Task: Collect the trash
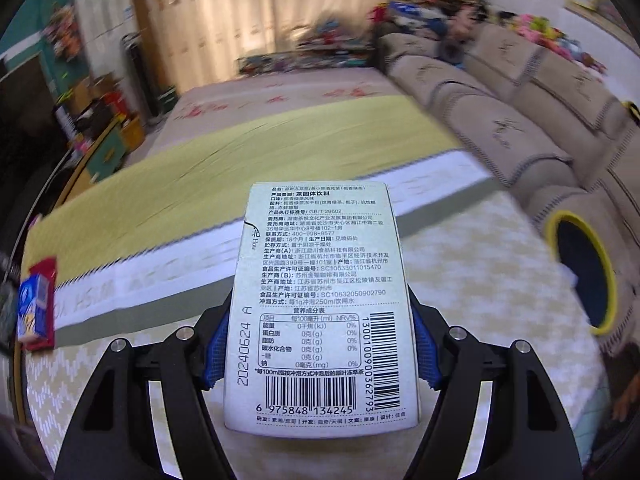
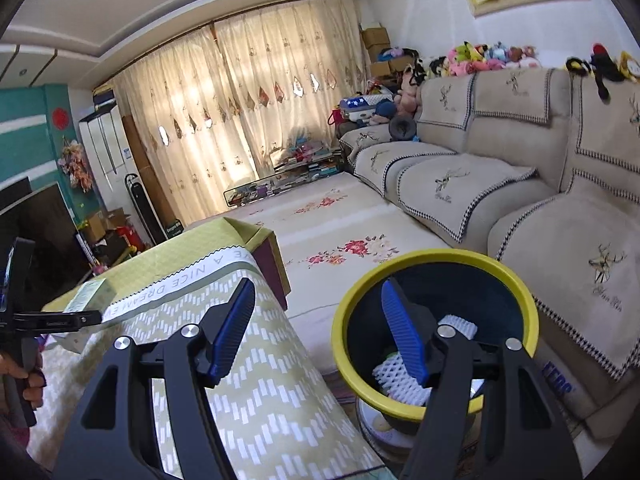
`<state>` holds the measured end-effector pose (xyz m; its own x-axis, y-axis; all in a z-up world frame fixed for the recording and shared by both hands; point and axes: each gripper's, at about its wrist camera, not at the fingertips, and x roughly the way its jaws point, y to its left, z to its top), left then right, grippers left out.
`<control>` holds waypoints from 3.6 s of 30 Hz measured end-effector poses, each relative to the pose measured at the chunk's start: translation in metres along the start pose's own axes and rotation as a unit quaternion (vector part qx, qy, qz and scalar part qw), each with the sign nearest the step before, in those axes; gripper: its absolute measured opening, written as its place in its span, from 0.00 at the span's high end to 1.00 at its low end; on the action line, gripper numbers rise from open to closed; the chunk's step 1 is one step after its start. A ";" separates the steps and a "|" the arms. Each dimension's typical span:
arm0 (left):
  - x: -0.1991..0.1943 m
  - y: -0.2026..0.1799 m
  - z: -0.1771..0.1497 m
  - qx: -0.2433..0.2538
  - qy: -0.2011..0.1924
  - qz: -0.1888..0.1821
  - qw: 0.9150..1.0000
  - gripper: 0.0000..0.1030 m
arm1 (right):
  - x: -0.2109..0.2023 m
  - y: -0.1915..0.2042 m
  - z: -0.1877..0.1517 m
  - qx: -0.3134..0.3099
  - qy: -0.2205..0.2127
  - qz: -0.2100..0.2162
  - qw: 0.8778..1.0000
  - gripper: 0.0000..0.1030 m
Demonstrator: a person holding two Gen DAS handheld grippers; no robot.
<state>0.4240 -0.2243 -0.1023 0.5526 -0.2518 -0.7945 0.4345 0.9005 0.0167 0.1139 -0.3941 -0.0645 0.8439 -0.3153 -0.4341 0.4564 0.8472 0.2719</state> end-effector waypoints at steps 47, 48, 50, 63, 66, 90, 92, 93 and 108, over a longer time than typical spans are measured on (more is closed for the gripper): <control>-0.155 -0.175 -0.046 0.059 -0.169 -0.098 0.979 0.05 | -0.086 -0.051 -0.010 -0.006 -0.015 -0.033 0.999 0.26; -0.166 -0.161 -0.056 0.050 -0.182 -0.074 0.979 0.05 | -0.087 -0.042 -0.010 -0.013 -0.014 -0.025 0.999 0.26; -0.188 -0.132 -0.079 0.029 -0.204 -0.019 0.978 0.05 | -0.088 -0.024 -0.011 -0.030 -0.012 -0.006 0.999 0.24; -0.284 -0.007 -0.191 -0.106 -0.246 0.033 0.963 0.05 | -0.130 0.051 -0.014 -0.114 -0.013 0.054 0.992 0.13; -0.291 -0.010 -0.208 -0.115 -0.245 0.034 0.962 0.05 | -0.143 0.055 -0.018 -0.131 -0.007 0.054 0.990 0.11; -0.338 -0.025 -0.262 -0.136 -0.265 0.084 0.951 0.05 | -0.184 0.036 -0.012 -0.109 -0.016 0.064 0.992 0.09; -0.337 -0.026 -0.262 -0.135 -0.264 0.082 0.952 0.05 | -0.184 0.036 -0.012 -0.110 -0.016 0.064 0.992 0.09; -0.337 -0.026 -0.262 -0.135 -0.264 0.081 0.952 0.05 | -0.184 0.037 -0.012 -0.110 -0.016 0.064 0.992 0.09; -0.331 -0.026 -0.260 -0.142 -0.255 0.074 0.954 0.05 | -0.181 0.037 -0.012 -0.108 -0.014 0.063 0.992 0.08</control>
<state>0.0449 -0.0723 0.0026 0.8985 -0.1883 -0.3964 0.1546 0.9812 -0.1156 -0.0256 -0.3002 0.0143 0.8998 -0.2100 -0.3825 0.2777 0.9517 0.1308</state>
